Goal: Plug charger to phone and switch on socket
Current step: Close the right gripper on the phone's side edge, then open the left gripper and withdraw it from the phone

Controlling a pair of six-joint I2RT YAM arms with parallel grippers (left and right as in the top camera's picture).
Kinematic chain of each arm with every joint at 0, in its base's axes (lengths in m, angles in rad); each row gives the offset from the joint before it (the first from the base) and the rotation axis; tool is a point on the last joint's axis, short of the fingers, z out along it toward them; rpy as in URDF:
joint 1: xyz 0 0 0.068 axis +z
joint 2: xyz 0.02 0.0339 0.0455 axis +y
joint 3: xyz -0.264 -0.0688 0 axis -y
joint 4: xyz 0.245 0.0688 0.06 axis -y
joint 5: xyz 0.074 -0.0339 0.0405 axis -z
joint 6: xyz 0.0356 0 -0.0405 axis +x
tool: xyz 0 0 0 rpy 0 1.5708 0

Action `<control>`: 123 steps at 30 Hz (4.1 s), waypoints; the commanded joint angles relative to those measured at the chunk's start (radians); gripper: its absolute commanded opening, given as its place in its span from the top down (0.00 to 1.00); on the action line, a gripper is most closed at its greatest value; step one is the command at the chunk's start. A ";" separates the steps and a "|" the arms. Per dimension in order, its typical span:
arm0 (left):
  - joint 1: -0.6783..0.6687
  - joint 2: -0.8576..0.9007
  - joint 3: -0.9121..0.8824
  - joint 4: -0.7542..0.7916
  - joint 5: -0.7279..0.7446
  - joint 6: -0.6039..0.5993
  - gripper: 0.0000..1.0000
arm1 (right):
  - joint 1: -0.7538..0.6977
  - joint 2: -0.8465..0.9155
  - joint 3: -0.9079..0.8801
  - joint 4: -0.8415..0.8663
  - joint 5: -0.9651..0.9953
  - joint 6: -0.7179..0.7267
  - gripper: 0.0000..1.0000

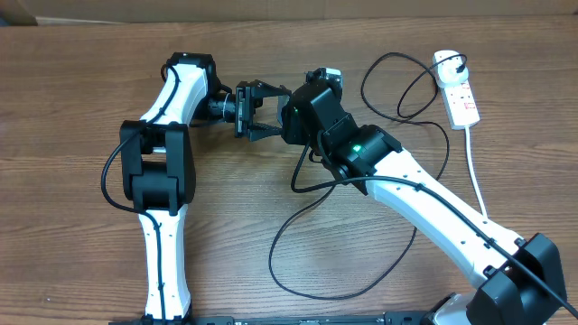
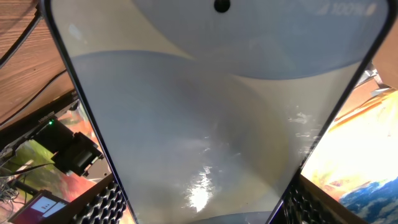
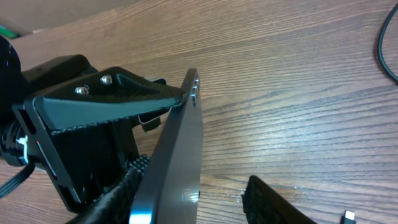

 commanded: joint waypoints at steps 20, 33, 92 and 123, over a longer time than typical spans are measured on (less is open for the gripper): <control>0.001 -0.001 0.006 -0.003 0.046 0.000 0.35 | 0.013 0.006 0.014 0.011 -0.018 -0.187 0.56; 0.001 -0.001 0.006 -0.003 0.046 0.001 0.35 | 0.013 0.048 0.016 0.019 -0.046 -0.222 0.59; 0.015 -0.005 0.007 0.141 0.046 0.338 0.00 | 0.013 0.026 0.018 0.014 0.057 -0.126 0.96; -0.082 -1.356 -0.100 -0.003 -1.261 -0.195 0.00 | -0.182 -0.083 0.018 -0.056 -0.245 0.006 0.96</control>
